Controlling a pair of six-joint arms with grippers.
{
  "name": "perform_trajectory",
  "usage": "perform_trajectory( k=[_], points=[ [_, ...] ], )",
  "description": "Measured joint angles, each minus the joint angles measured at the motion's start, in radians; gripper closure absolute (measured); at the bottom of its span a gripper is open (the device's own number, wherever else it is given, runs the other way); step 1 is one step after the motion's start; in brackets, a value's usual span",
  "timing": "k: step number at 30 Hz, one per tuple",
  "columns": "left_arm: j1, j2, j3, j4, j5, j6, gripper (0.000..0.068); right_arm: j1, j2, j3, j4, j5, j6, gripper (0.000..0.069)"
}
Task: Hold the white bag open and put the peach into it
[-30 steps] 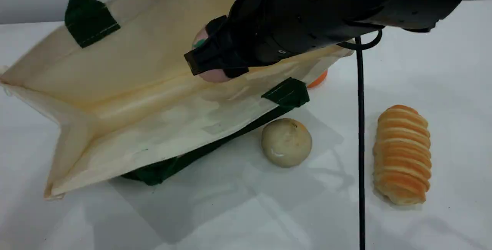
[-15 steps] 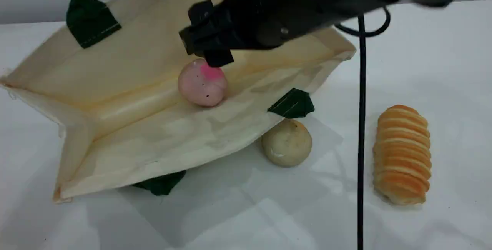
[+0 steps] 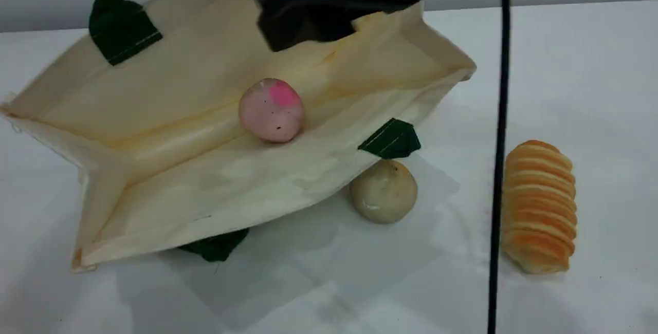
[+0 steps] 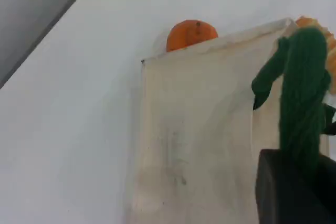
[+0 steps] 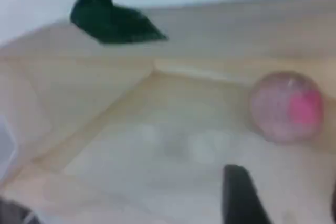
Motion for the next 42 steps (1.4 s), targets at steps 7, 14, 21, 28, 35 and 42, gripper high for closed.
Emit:
perform_trajectory(
  k=[7, 14, 21, 28, 35, 42],
  points=[
    [0.000, 0.000, 0.000, 0.000, 0.000, 0.000, 0.0577, -0.136, -0.101, 0.001, -0.032, 0.150, 0.000, 0.0629],
    [0.000, 0.000, 0.000, 0.000, 0.000, 0.000, 0.0577, -0.345, -0.202, 0.001, -0.045, 0.153, 0.037, 0.0682],
    [0.000, 0.000, 0.000, -0.005, 0.000, 0.000, 0.0577, -0.585, -0.228, 0.001, -0.044, 0.159, 0.036, 0.0682],
    [0.000, 0.000, 0.000, -0.005, 0.000, 0.000, 0.0577, -0.667, -0.228, 0.001, -0.043, 0.165, 0.034, 0.0681],
    [0.000, 0.000, 0.000, -0.007, -0.005, 0.000, 0.0426, -0.666, -0.228, 0.001, -0.042, 0.176, 0.033, 0.0680],
    [0.000, 0.000, 0.000, -0.003, 0.000, -0.019, 0.0185, -0.666, -0.228, 0.000, -0.042, 0.177, 0.033, 0.0678]
  ],
)
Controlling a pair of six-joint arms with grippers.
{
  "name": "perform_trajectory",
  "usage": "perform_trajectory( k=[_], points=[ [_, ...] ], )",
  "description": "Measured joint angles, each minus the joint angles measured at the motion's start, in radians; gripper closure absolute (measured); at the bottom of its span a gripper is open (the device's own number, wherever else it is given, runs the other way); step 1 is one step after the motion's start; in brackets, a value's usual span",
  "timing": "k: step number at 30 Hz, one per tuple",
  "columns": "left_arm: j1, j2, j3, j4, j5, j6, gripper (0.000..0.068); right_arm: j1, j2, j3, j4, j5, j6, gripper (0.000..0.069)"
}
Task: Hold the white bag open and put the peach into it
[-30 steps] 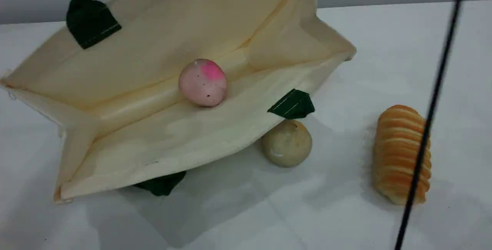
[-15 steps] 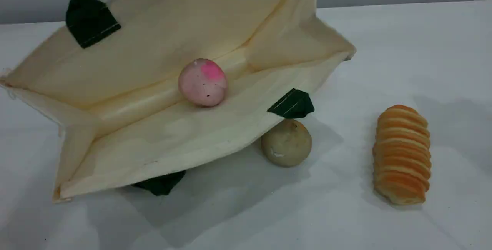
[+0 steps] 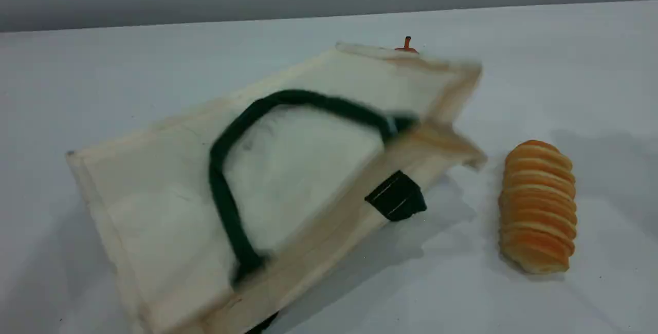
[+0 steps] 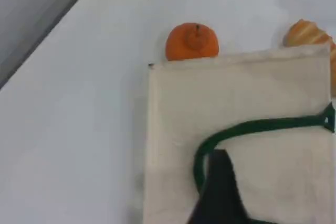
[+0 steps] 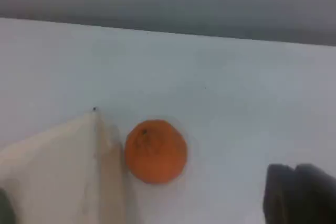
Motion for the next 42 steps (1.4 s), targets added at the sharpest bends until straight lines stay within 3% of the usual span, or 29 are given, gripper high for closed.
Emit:
perform_trajectory(
  k=[3, 5, 7, 12, 14, 21, 27, 33, 42],
  points=[
    [0.000, -0.002, 0.000, 0.016, 0.001, -0.054, 0.0186, 0.000, -0.002, -0.001, 0.000, 0.022, 0.001, 0.0678],
    [0.000, -0.015, 0.000, 0.047, 0.001, -0.111, 0.0229, 0.000, -0.016, -0.006, -0.004, 0.044, 0.001, 0.0676],
    [0.000, -0.032, 0.000, 0.080, 0.002, -0.168, 0.0305, 0.000, -0.038, -0.014, -0.014, 0.053, 0.001, 0.0676],
    [0.000, -0.115, 0.000, 0.180, 0.002, -0.333, 0.0615, 0.000, -0.124, -0.031, -0.044, 0.118, 0.013, 0.0675],
    [0.000, -0.156, 0.000, 0.223, 0.002, -0.398, 0.0661, 0.000, -0.158, -0.031, -0.080, 0.157, 0.043, 0.0675],
    [0.000, -0.330, 0.020, 0.328, 0.005, -0.592, 0.0673, 0.000, -0.305, -0.031, -0.326, 0.280, 0.270, 0.0675],
    [0.000, -0.535, 0.174, 0.313, 0.002, -0.619, 0.0673, 0.000, -0.479, -0.031, -0.509, 0.419, 0.416, 0.0675],
    [0.000, -0.796, 0.383, 0.317, 0.002, -0.579, 0.0673, 0.001, -0.673, -0.031, -0.486, 0.575, 0.396, 0.0675],
    [0.000, -1.159, 0.606, 0.291, 0.002, -0.575, 0.0673, 0.002, -0.984, -0.030, -0.312, 0.820, 0.302, 0.0675]
  ],
)
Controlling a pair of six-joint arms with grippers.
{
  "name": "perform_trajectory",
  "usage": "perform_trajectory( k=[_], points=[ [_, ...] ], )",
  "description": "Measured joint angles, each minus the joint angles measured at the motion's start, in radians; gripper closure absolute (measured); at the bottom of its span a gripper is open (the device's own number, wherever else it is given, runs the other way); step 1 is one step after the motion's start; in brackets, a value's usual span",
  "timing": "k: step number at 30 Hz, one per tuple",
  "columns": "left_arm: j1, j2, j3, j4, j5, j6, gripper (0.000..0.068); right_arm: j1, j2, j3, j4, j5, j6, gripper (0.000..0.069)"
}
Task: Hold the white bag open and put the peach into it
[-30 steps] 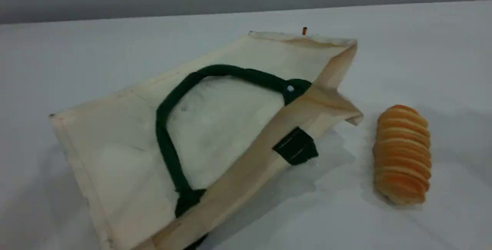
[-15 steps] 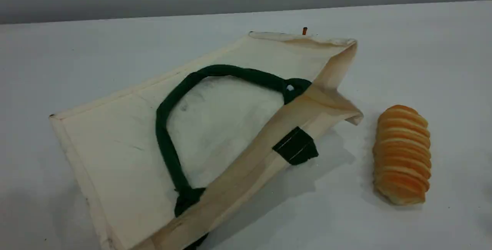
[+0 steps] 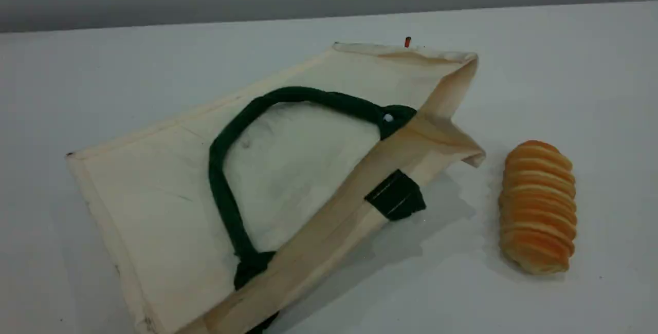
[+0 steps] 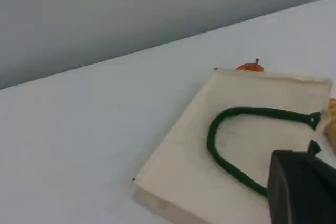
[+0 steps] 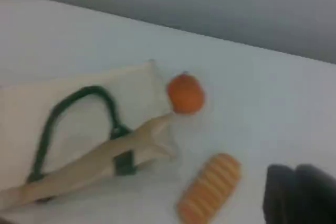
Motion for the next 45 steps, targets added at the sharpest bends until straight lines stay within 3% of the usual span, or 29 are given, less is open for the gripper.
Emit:
perform_trajectory(
  k=[5, 9, 15, 25, 32, 45],
  points=[
    [0.000, -0.141, 0.132, -0.035, 0.000, 0.008, 0.0673, 0.000, -0.155, 0.004, 0.090, 0.031, -0.005, 0.0675],
    [0.000, -0.219, 0.209, -0.054, 0.000, 0.025, 0.0673, 0.000, -0.280, 0.057, 0.065, 0.032, -0.006, 0.0675],
    [0.000, -0.239, 0.311, -0.064, -0.001, 0.053, 0.0673, 0.000, -0.376, 0.207, -0.020, 0.031, 0.008, 0.0675],
    [0.000, -0.238, 0.495, -0.059, -0.048, 0.051, 0.0673, 0.000, -0.373, 0.421, -0.085, -0.086, -0.006, 0.0675],
    [0.000, -0.238, 0.592, -0.061, -0.142, 0.050, 0.0673, 0.000, -0.373, 0.444, -0.105, -0.120, 0.001, 0.0675],
    [0.000, -0.238, 0.595, -0.049, -0.140, 0.048, 0.0669, 0.000, -0.373, 0.446, -0.106, -0.116, 0.007, 0.0667]
  ],
)
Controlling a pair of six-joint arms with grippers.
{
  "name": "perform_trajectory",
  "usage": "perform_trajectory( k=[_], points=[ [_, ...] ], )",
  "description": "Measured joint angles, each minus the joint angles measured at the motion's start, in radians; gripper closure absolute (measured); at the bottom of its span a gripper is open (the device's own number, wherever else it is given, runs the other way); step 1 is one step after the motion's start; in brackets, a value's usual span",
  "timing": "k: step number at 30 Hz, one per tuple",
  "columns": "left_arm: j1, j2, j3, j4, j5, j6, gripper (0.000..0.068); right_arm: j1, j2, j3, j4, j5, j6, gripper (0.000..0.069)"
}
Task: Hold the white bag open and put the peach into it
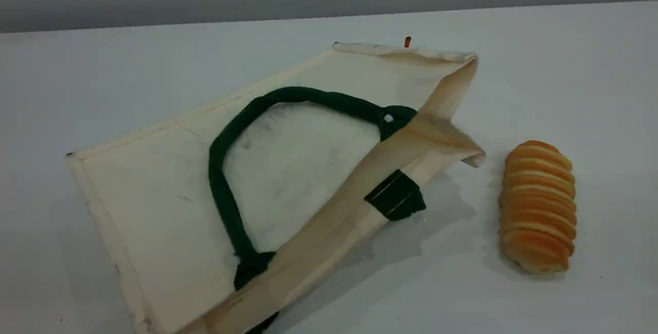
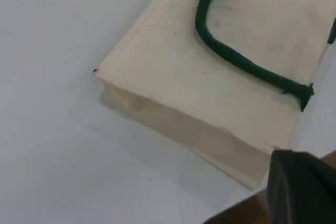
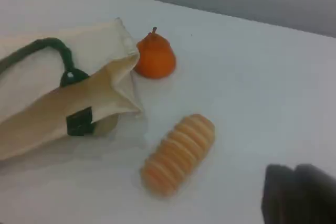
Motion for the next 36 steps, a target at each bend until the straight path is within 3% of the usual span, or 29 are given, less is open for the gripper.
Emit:
perform_trajectory(
  k=[8, 17, 22, 36],
  points=[
    [0.030, -0.002, 0.000, -0.006, 0.001, -0.001, 0.0661, 0.000, 0.000, 0.000, 0.002, 0.000, -0.001, 0.0663],
    [0.253, -0.035, 0.000, -0.005, 0.004, -0.001, 0.0651, -0.141, 0.000, 0.000, 0.002, 0.000, -0.001, 0.0657],
    [0.335, -0.079, 0.000, -0.005, 0.001, -0.001, 0.0647, -0.226, 0.000, 0.000, 0.002, 0.000, -0.001, 0.0652],
    [0.340, -0.165, -0.001, -0.005, 0.002, -0.001, 0.0629, -0.226, 0.000, 0.000, 0.003, 0.000, -0.001, 0.0635]
  ],
)
